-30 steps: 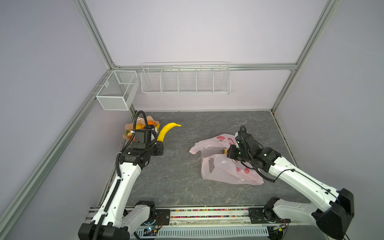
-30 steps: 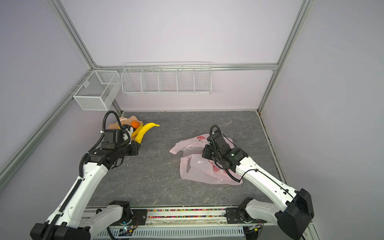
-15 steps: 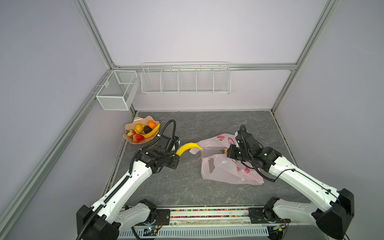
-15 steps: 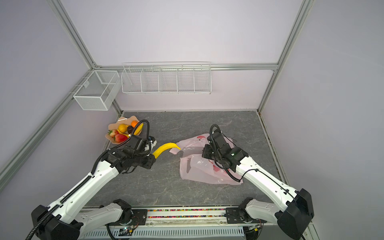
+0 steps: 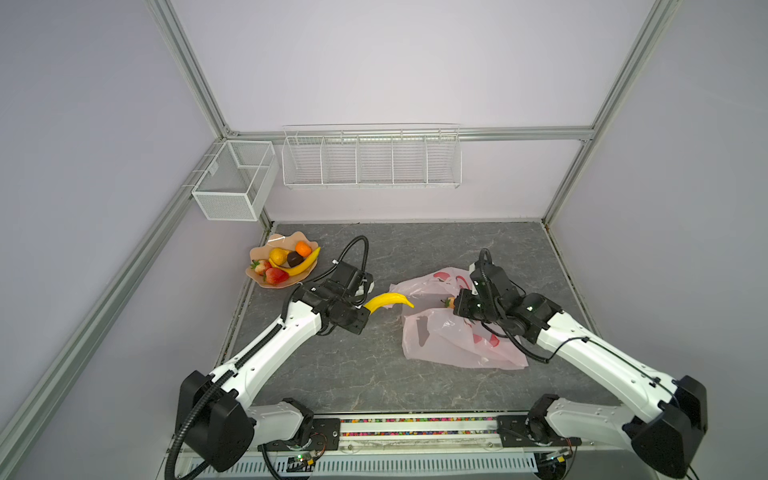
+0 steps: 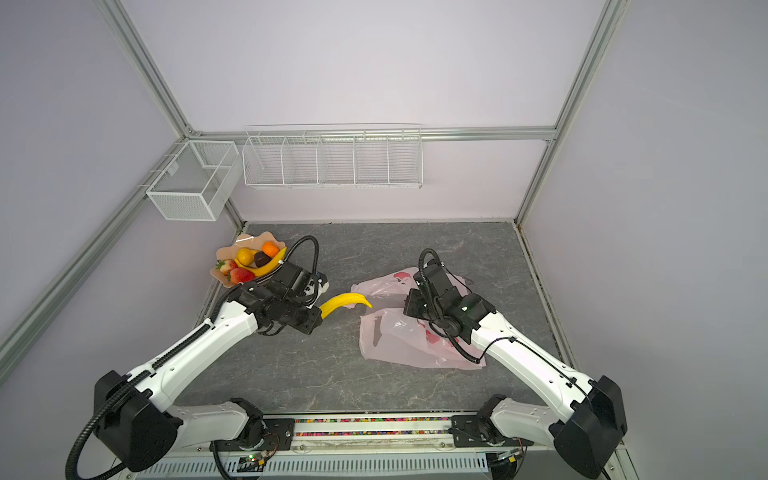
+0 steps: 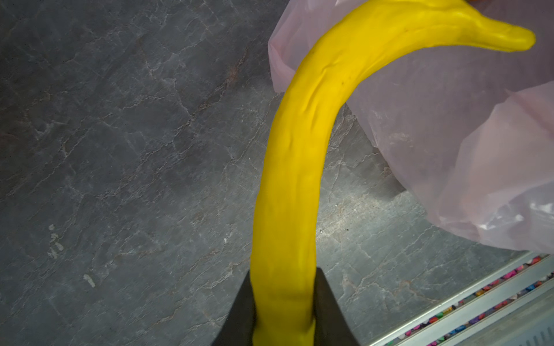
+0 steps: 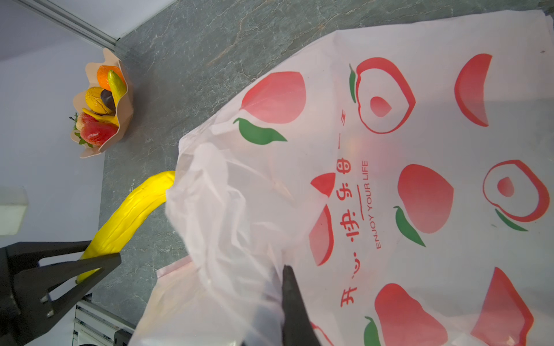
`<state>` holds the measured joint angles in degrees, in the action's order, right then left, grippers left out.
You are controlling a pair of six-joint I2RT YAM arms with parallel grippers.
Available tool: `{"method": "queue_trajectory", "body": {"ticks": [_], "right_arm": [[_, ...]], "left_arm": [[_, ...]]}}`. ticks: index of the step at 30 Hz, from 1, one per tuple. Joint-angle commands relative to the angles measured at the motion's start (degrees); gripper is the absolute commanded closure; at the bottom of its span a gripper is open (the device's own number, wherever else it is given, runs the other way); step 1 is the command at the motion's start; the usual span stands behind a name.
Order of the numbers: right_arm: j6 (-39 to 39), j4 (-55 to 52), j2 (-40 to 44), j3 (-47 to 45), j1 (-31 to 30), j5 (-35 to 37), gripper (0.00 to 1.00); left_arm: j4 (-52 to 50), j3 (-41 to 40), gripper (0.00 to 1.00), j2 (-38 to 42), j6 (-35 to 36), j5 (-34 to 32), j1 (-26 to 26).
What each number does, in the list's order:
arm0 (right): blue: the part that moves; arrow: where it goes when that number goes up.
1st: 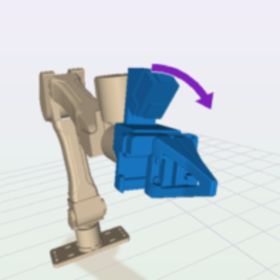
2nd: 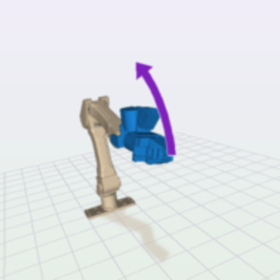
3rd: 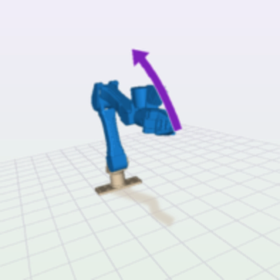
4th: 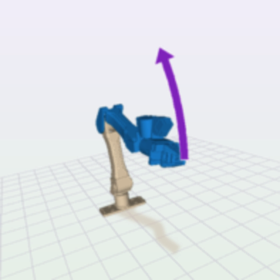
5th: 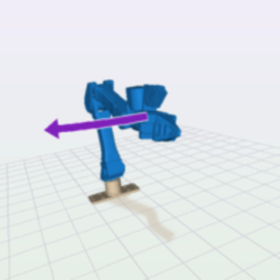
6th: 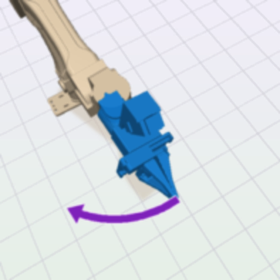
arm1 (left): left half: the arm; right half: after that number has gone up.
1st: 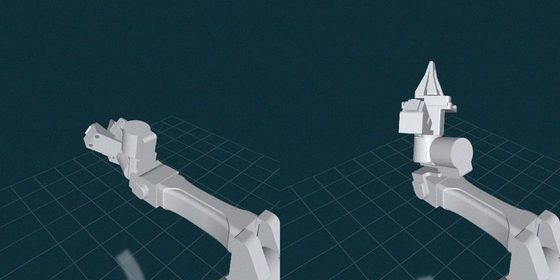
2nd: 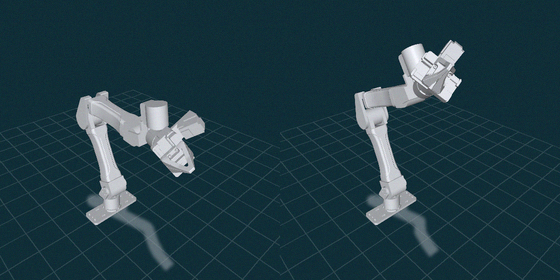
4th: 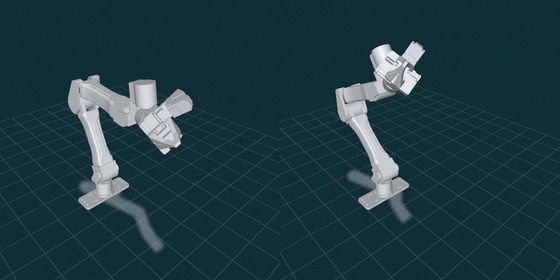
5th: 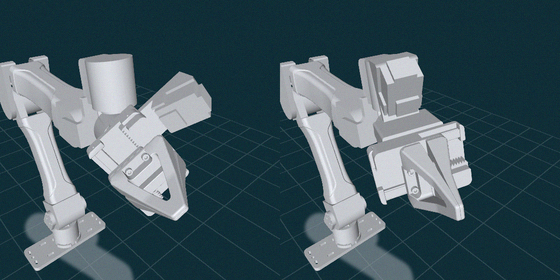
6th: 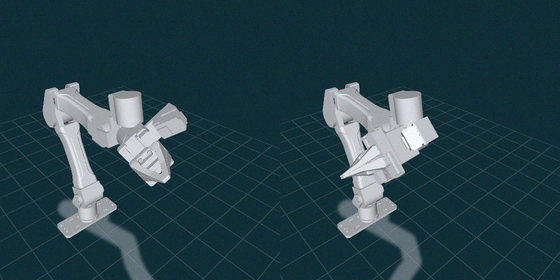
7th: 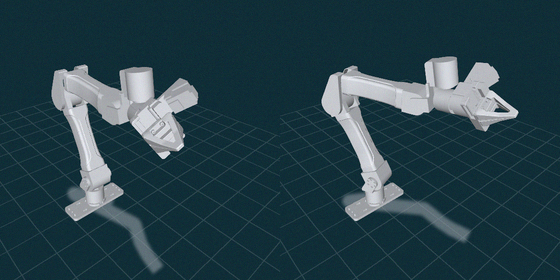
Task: Place the fruits into the plastic bag
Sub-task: Place the fruit in the plastic bag.
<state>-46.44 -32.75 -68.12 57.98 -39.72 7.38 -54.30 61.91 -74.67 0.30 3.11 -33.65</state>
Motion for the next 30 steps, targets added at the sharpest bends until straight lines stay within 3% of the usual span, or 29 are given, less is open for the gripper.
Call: {"method": "queue_trajectory", "body": {"ticks": [1,12,19,30], "right_arm": [[0.26,-0.44,-0.09,0.83,0.1,-0.61,0.94],[-0.58,0.15,0.62,-0.14,0.1,-0.61,0.94],[-1.59,1.43,0.79,-1.04,0.08,-1.39,0.94],[-3.02,3.78,1.9,-2.86,0.09,-2.0,0.94]], "left_arm": [[1.2,3.06,1.0,-1.79,1.74,1.5,-1.95],[8.88,6.97,1.0,-10.85,-1.73,3.18,-9.47],[19.33,9.38,1.0,-17.53,-8.97,6.23,-13.53],[22.1,17.84,1.0,-29.16,-12.29,8.38,-17.55]]}}
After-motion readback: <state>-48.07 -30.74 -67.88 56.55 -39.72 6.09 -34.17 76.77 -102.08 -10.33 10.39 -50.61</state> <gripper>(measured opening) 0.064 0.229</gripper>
